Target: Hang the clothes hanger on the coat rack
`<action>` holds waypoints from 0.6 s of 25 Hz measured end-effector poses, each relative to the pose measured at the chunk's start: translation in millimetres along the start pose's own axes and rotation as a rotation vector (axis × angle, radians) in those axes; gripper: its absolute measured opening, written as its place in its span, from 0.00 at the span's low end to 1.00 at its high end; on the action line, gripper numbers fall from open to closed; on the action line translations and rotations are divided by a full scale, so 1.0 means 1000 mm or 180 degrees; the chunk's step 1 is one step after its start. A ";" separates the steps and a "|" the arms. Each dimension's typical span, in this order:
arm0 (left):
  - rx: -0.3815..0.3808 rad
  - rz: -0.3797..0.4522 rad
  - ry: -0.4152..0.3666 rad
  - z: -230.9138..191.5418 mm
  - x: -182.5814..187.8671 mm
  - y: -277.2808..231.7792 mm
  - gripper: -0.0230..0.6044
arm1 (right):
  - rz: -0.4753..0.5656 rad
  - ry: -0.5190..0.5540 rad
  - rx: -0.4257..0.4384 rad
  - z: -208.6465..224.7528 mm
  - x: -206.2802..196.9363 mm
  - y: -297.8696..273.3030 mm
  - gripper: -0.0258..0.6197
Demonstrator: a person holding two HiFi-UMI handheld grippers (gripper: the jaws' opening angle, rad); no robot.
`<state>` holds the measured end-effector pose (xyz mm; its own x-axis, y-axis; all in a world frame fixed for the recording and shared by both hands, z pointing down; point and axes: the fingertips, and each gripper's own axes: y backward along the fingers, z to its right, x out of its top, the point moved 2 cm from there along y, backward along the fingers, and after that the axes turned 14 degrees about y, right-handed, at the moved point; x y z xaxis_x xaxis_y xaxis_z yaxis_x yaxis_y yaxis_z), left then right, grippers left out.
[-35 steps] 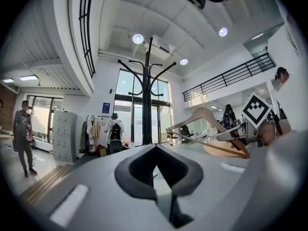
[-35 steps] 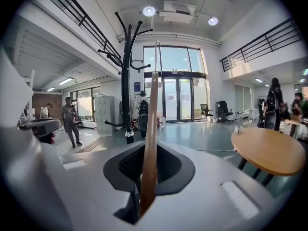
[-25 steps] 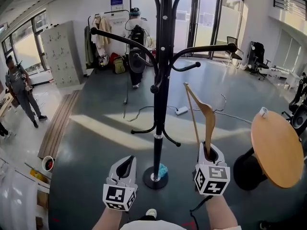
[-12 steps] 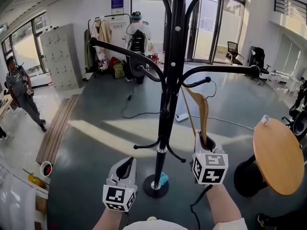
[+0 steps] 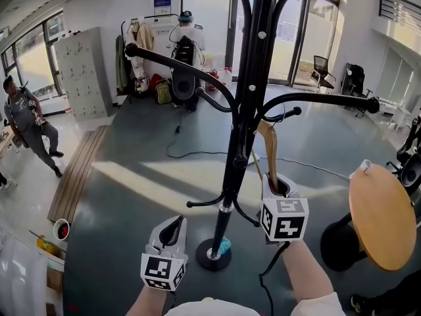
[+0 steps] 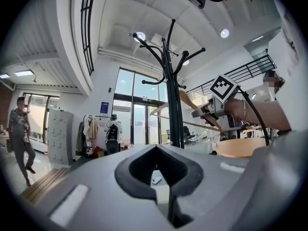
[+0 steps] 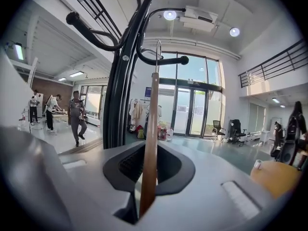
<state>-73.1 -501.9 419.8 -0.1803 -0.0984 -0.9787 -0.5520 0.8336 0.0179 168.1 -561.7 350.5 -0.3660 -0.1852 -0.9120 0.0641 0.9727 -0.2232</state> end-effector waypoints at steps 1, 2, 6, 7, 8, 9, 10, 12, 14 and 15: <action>0.0010 0.0002 0.0004 -0.002 0.000 0.000 0.04 | -0.0022 -0.0005 0.0012 -0.001 -0.002 -0.001 0.13; 0.0023 0.0001 0.0010 -0.003 0.000 0.001 0.04 | -0.0044 -0.0013 0.0025 -0.002 -0.004 -0.002 0.13; 0.0070 -0.0005 0.0041 -0.010 -0.001 0.004 0.04 | -0.0088 -0.0029 0.0061 -0.008 -0.008 -0.004 0.13; 0.0073 -0.0007 0.0045 -0.011 -0.001 0.005 0.04 | -0.0096 -0.0032 0.0065 -0.009 -0.009 -0.005 0.13; 0.0073 -0.0009 0.0046 -0.011 -0.002 0.005 0.04 | -0.0106 -0.0036 0.0070 -0.009 -0.011 -0.005 0.13; 0.0069 -0.0011 0.0045 -0.009 -0.004 0.005 0.04 | -0.0121 -0.0043 0.0077 -0.010 -0.014 -0.006 0.13; 0.0063 -0.0014 0.0044 -0.008 -0.005 0.005 0.04 | -0.0140 -0.0052 0.0086 -0.010 -0.017 -0.006 0.13; 0.0051 -0.0024 0.0043 -0.006 -0.007 0.006 0.04 | -0.0190 -0.0070 0.0112 -0.011 -0.024 -0.006 0.13; 0.0054 -0.0031 0.0041 -0.005 -0.009 0.007 0.04 | -0.0229 -0.0081 0.0140 -0.013 -0.029 -0.008 0.13; 0.0062 -0.0032 0.0041 -0.006 -0.010 0.008 0.04 | -0.0236 -0.0082 0.0148 -0.013 -0.031 -0.008 0.13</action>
<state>-80.3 -497.8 430.9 -0.1853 -0.1138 -0.9761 -0.5380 0.8429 0.0038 166.6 -562.1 385.5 -0.3474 -0.2606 -0.9008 0.0809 0.9487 -0.3057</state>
